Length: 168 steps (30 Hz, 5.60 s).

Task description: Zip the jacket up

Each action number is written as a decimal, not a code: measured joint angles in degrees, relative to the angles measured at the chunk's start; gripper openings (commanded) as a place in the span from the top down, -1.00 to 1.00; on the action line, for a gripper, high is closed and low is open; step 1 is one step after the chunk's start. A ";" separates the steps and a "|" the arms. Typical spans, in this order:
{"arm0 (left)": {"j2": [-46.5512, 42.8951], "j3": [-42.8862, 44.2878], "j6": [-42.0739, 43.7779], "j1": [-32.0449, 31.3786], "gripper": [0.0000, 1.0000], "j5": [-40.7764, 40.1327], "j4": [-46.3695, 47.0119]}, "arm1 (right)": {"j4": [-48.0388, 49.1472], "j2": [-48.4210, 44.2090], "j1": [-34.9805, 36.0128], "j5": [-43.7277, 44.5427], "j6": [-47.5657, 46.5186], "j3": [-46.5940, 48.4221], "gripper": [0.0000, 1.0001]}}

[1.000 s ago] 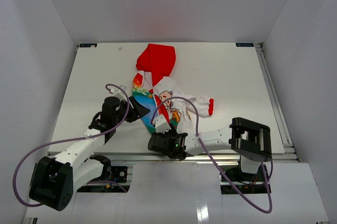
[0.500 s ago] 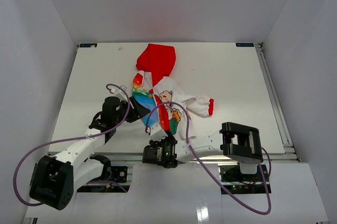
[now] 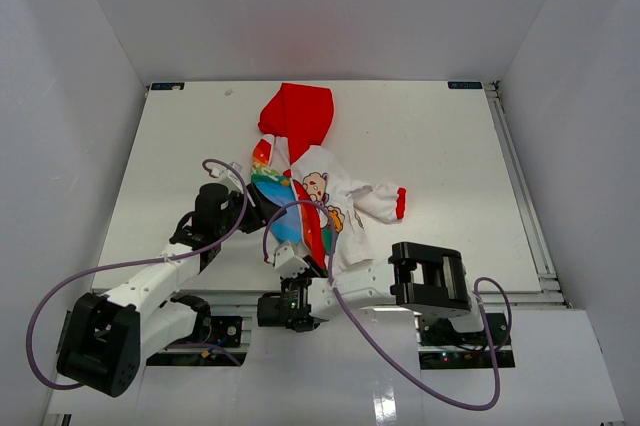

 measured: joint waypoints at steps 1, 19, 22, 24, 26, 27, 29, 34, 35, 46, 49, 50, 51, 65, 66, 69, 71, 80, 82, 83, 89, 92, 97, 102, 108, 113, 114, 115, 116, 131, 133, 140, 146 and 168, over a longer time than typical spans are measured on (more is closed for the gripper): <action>0.00 -0.03 0.00 0.00 -0.22 0.02 0.02 | -0.78 0.27 0.17 0.17 0.45 0.28 0.11; -0.56 -0.75 -0.02 0.22 -0.24 1.35 1.20 | 11.31 -9.58 -2.03 -4.40 -5.35 -11.29 0.85; -0.77 -1.38 -0.06 0.25 -0.23 2.39 2.05 | 21.42 -17.95 -4.48 -8.92 -9.30 -19.96 0.84; -0.95 -2.26 -0.23 0.29 -0.22 4.09 3.68 | 28.34 -23.34 -6.40 -11.90 -11.98 -26.18 0.84; -1.09 -3.40 -0.50 0.34 -0.21 6.34 5.84 | 35.14 -28.13 -8.54 -15.43 -14.46 -32.14 0.84; -1.09 -4.00 -0.75 0.36 -0.21 7.83 7.17 | 38.45 -30.22 -9.59 -17.28 -15.70 -34.61 0.84; -0.88 -5.13 -1.42 0.37 -0.20 11.23 10.26 | 44.59 -34.11 -11.44 -20.98 -18.05 -38.90 0.85; 2.40 -7.21 -3.11 0.37 -0.20 18.25 18.86 | 57.58 -40.75 -15.11 -29.16 -22.17 -45.67 0.84; 3.31 -7.66 -3.29 0.37 -0.20 19.40 20.31 | 59.66 -41.72 -15.86 -30.88 -22.66 -46.58 0.85; 8.24 -9.18 -4.33 -0.63 -0.22 25.84 29.86 | 72.62 -45.20 -20.56 -43.63 -25.10 -49.46 0.84; 8.24 -9.18 -4.31 -1.55 -0.22 26.61 30.99 | 75.11 -45.50 -21.11 -45.86 -25.14 -50.29 0.84; 8.24 -9.18 -4.31 -1.90 -0.21 26.87 31.29 | 75.64 -45.50 -21.19 -46.19 -25.14 -50.45 0.84; 8.25 -9.18 -4.31 -2.26 -0.21 27.03 31.62 | 76.09 -45.50 -21.25 -46.55 -25.14 -50.53 0.85; 10.29 -9.15 -3.29 -6.52 -0.09 28.33 32.76 | 81.92 -45.50 -22.38 -48.08 -25.12 -51.97 0.84; 10.29 -9.15 -3.20 -6.75 -0.06 28.36 32.76 | 82.14 -45.50 -22.43 -48.07 -25.12 -52.28 0.85; 10.29 -9.16 -3.28 -7.18 0.19 28.70 33.48 | 82.70 -45.48 -22.82 -48.10 -25.09 -52.54 0.84; 10.29 -9.18 -3.72 -7.36 0.39 29.35 34.81 | 83.39 -45.45 -23.04 -48.26 -25.09 -52.54 0.81; 10.36 -9.18 -5.90 -8.12 1.00 31.37 38.30 | 85.56 -42.58 -23.63 -51.03 -26.22 -52.53 0.53; 10.34 -9.20 -5.89 -8.23 1.00 31.48 38.35 | 85.55 -41.40 -23.68 -51.65 -26.67 -52.45 0.52; 10.34 -9.19 -5.94 -8.28 1.00 31.51 38.34 | 85.52 -40.85 -23.68 -51.88 -26.81 -52.42 0.52; 10.34 -9.18 -6.01 -8.33 1.00 31.52 38.15 | 85.61 -38.83 -23.72 -52.93 -27.82 -52.05 0.50; 10.34 -9.19 -5.97 -8.35 1.00 31.49 38.12 | 86.04 -38.77 -23.80 -53.58 -28.25 -52.02 0.47; 10.34 -9.19 -5.76 -8.35 1.00 31.45 38.12 | 86.97 -39.24 -23.83 -54.11 -28.77 -52.13 0.38; 10.34 -9.28 -5.81 -8.35 1.00 31.45 38.67 | 89.50 -40.92 -23.83 -54.55 -29.37 -53.08 0.25; 10.29 -9.44 -6.21 -8.35 1.00 31.44 39.58 | 90.82 -41.13 -23.83 -54.25 -29.54 -53.30 0.10; 9.05 -9.44 -6.21 -8.39 1.00 31.02 38.59 | 88.84 -43.58 -23.83 -52.34 -29.02 -53.82 -0.02; 8.70 -9.44 -6.21 -8.39 1.00 30.90 38.43 | 87.84 -44.64 -23.83 -51.66 -28.86 -53.86 -0.02; 8.37 -9.44 -6.23 -8.39 1.00 30.79 38.35 | 86.80 -45.82 -23.83 -50.77 -28.64 -53.87 -0.01; 8.09 -9.44 -6.23 -8.39 1.00 30.68 38.21 | 85.78 -46.94 -23.82 -49.96 -28.42 -53.88 -0.01; 7.30 -9.44 -7.74 -8.44 1.00 30.12 38.58 | 82.59 -51.92 -22.59 -48.24 -28.23 -54.23 0.10; 7.30 -9.44 -7.66 -8.44 1.00 29.95 38.29 | 82.63 -51.73 -22.15 -48.26 -28.31 -54.22 0.09; 7.30 -9.44 -7.57 -8.44 1.00 29.77 37.92 | 82.55 -48.73 -20.95 -47.93 -28.46 -52.88 0.08; 7.30 -9.61 -8.59 -8.44 1.00 30.02 39.25 | 82.76 -45.14 -20.79 -47.17 -28.64 -51.97 0.08; 7.26 -11.21 -10.56 -8.44 1.00 30.64 42.68 | 87.85 -43.57 -20.77 -46.99 -29.82 -52.02 0.30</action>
